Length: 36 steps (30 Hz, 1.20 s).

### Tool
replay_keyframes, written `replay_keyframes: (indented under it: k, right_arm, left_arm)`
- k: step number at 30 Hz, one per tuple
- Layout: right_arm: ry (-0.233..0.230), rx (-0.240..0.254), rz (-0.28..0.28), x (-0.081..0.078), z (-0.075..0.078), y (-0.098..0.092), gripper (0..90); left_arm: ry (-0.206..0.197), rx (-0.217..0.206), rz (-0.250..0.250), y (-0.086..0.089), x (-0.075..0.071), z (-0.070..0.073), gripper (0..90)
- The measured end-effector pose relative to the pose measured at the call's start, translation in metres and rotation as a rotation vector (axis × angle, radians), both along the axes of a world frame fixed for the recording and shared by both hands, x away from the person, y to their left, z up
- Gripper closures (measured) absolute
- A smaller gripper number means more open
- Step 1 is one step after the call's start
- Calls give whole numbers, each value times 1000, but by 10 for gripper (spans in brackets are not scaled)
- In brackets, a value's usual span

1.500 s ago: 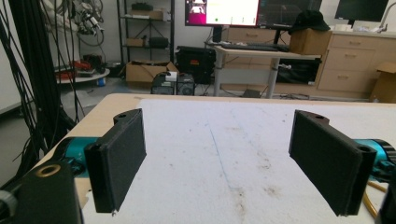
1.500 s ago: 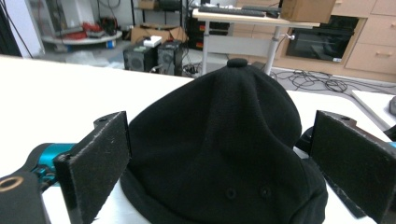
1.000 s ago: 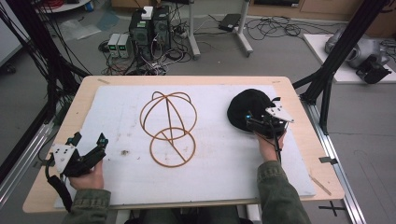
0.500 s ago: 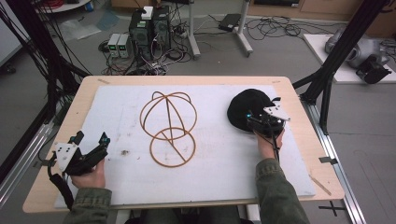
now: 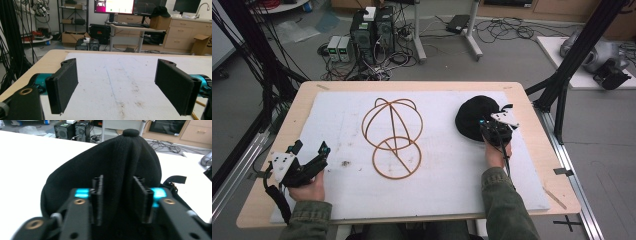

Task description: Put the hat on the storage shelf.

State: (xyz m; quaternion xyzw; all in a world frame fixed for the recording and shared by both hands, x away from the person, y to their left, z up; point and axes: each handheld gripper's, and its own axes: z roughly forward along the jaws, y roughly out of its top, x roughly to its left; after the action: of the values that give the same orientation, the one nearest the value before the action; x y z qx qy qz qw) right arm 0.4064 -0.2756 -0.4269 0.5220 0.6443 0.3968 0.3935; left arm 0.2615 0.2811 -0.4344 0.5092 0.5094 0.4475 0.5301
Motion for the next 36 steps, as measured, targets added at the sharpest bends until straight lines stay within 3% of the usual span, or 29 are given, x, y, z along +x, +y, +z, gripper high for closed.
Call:
replay_keyframes:
  k: [4, 5, 9, 25, 36]
  right_arm:
    - [-4, 15, -4, -1, 1, -1, 775]
    - [3, 42, 1, -1, 2, -3, 814]
    - [14, 73, -3, -1, 2, -6, 841]
    - [12, 112, -16, -3, 4, -9, 851]
    - [-13, 112, -20, -9, 10, -10, 850]
  left_arm:
    - [3, -2, -3, 1, 0, 0, 189]
    - [3, 1, -2, 1, -1, 0, 189]
    - [3, -2, -4, 1, -1, 0, 189]
    - [2, -3, -7, 1, -1, 0, 189]
    - [8, -6, -13, 1, -1, -1, 189]
